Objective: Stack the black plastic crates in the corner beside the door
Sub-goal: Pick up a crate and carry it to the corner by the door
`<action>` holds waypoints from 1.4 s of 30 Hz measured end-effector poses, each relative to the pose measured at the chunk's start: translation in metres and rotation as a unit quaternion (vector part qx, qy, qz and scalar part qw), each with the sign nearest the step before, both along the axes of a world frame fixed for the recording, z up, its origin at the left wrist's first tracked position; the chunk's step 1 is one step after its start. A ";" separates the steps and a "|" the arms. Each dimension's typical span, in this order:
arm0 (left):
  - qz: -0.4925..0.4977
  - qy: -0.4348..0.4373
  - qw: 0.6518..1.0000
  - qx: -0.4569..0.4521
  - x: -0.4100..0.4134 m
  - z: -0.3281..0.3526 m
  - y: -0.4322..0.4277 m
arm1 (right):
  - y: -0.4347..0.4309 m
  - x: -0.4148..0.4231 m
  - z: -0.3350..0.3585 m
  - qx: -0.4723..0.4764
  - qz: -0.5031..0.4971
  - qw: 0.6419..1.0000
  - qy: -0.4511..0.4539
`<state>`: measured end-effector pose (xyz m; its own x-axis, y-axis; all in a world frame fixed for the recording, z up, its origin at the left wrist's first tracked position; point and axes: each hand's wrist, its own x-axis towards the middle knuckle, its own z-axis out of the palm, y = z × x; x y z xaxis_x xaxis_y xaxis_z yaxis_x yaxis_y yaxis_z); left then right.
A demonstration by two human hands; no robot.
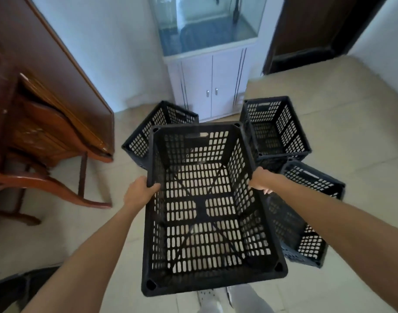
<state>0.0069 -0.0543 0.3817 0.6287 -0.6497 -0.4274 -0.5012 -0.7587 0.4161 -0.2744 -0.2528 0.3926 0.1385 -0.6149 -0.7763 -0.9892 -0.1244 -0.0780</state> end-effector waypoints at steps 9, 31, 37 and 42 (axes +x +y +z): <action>-0.098 -0.002 0.993 -0.070 -0.041 0.095 -0.040 | 0.021 -0.078 0.102 -0.092 -0.047 0.995 -0.015; -0.319 0.059 0.942 -0.090 -0.441 0.124 -0.223 | 0.009 -0.521 0.124 -0.149 -0.215 0.964 0.049; -0.339 0.034 0.935 -0.103 -0.580 0.121 -0.262 | -0.007 -0.655 0.110 -0.173 -0.254 0.950 0.050; -0.360 0.031 0.925 -0.115 -0.652 0.114 -0.302 | -0.032 -0.728 0.105 -0.182 -0.270 0.944 0.059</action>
<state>-0.6447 -0.3567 0.4954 -0.0230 -0.9691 -0.2456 -0.8124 -0.1251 0.5696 -1.0024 -0.2851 0.4972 -0.3449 -0.8004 -0.4904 -0.9153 0.4026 -0.0133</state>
